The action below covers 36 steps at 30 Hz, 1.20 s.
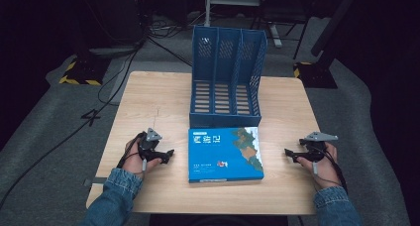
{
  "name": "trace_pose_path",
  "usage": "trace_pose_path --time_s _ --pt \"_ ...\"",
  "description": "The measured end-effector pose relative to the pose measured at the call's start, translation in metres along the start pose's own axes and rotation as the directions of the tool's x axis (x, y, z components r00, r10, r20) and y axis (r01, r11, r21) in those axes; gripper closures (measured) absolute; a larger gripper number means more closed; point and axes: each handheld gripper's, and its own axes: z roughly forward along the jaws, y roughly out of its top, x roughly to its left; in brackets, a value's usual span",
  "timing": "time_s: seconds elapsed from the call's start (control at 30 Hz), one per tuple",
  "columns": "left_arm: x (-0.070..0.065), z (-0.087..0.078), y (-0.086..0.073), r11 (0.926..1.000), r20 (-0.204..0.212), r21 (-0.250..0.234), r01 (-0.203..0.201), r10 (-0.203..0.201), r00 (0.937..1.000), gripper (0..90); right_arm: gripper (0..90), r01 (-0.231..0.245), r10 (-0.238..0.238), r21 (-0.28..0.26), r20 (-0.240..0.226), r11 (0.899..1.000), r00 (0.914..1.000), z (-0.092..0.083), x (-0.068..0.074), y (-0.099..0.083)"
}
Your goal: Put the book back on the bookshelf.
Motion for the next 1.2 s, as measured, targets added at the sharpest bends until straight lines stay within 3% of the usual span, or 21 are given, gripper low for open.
trace_pose_path --time_s 0.1,0.2,0.33,0.37,0.43,0.7,1.0,1.03,1.13,1.2 --pt "0.0 -0.002 0.0 1.0 0.013 -0.002 -0.001 0.001 0.9999 17.7 15.7 0.012 -0.012 0.003 -0.005 1.0 0.9999 0.0 0.0 0.0" --pt "0.002 -0.004 0.001 0.9999 0.011 0.0 -0.015 0.015 0.9998 29.3 15.8 0.01 -0.01 0.003 -0.003 1.0 0.9999 0.0 0.0 0.0" --pt "0.001 -0.013 0.009 0.9995 0.0 -0.032 -0.002 0.002 1.0 31.5 15.8 0.009 -0.009 0.003 -0.002 1.0 1.0 0.0 0.0 0.0" --pt "-0.003 -0.022 0.016 0.9975 0.027 -0.067 0.021 -0.02 0.9995 32.1 15.8 0.009 -0.009 0.003 -0.002 1.0 1.0 0.0 0.0 0.0" --pt "-0.008 -0.029 0.024 0.9953 0.049 -0.095 0.02 -0.015 0.9987 33.3 15.8 0.009 -0.009 0.003 -0.002 1.0 1.0 0.0 0.0 0.0" --pt "-0.028 -0.041 0.038 0.9935 0.095 -0.114 -0.001 0.012 0.9954 33.6 15.8 0.009 -0.009 0.003 -0.002 1.0 1.0 0.0 0.0 0.0" --pt "-0.056 -0.034 0.044 0.9917 0.219 -0.127 -0.014 0.042 0.9748 30.9 15.8 0.008 -0.008 0.004 -0.002 1.0 1.0 0.0 0.001 0.0" --pt "-0.058 -0.03 0.044 0.9918 0.223 -0.128 0.01 0.019 0.9747 28.9 15.3 0.008 -0.008 0.004 -0.001 1.0 1.0 0.0 0.001 0.0" --pt "-0.06 -0.019 0.043 0.994 0.203 -0.108 0.017 0.005 0.9791 27.2 14.6 0.002 -0.002 0.006 0.005 1.0 1.0 0.001 0.001 0.0" --pt "-0.06 -0.014 0.043 0.995 0.221 -0.094 0.032 -0.01 0.9752 27.2 14.6 0.002 -0.002 0.006 0.004 1.0 1.0 0.001 0.001 0.0"
